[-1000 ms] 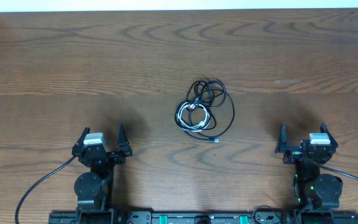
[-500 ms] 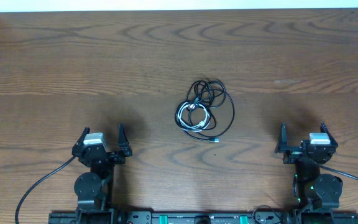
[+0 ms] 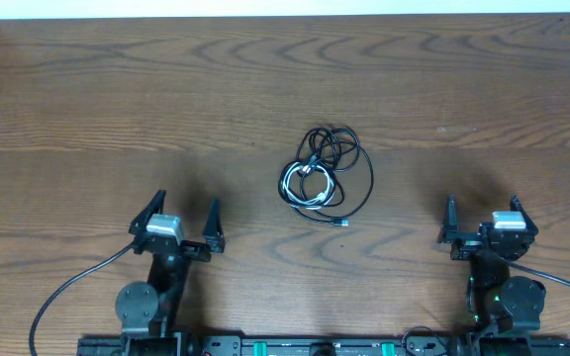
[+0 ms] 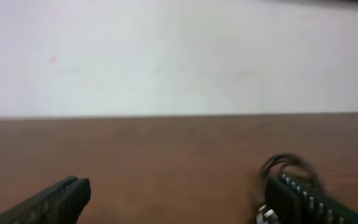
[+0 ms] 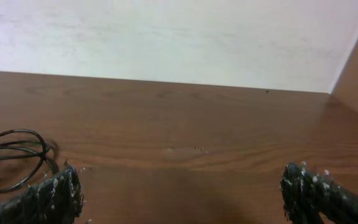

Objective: Untangle cables
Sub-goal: 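Move the left gripper forward over the black and white cable bundle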

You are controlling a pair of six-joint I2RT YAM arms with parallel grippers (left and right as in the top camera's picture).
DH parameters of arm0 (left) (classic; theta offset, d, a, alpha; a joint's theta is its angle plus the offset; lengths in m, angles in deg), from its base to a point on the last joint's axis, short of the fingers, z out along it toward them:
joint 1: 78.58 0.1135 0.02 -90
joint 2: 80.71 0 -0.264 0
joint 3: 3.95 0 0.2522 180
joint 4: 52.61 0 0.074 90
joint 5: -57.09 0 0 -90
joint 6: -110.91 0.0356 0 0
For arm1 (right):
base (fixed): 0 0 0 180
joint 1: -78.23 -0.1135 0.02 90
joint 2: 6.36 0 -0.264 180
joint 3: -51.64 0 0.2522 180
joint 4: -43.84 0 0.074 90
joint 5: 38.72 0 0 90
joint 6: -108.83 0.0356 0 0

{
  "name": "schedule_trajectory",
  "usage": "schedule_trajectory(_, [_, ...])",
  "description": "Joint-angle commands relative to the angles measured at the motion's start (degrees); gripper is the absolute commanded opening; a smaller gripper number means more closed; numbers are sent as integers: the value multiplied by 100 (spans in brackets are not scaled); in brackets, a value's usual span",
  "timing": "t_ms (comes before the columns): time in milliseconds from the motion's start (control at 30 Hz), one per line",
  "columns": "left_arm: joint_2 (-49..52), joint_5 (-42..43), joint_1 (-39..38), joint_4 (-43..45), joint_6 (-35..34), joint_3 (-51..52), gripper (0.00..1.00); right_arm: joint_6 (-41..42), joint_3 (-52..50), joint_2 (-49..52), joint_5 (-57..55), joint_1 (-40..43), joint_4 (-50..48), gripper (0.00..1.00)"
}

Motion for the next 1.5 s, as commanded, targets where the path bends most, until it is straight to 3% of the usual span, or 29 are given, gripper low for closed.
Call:
schedule_trajectory(0, [-33, 597, 26, 175, -317, -149, 95, 52, -11, -26, 33, 20, 22, 99])
schedule_trajectory(267, [48, 601, 26, 57, -529, -695, 95, 52, -11, -26, 35, 20, 22, 99])
schedule_trajectory(533, [1049, 914, 26, -437, -737, -1853, 95, 52, -11, -26, 35, 20, 22, 99])
schedule_trajectory(933, [3853, 1803, -57, -2920, -997, -4741, 95, 52, -11, -26, 35, 20, 22, 99])
schedule_trajectory(1200, [5191, 1587, -863, -4046, -994, -6054, 95, 52, -11, -26, 33, 20, 22, 99])
schedule_trajectory(1467, [5974, 981, -1906, -3670, -994, -6245, 95, 52, -11, -26, 33, 20, 22, 99])
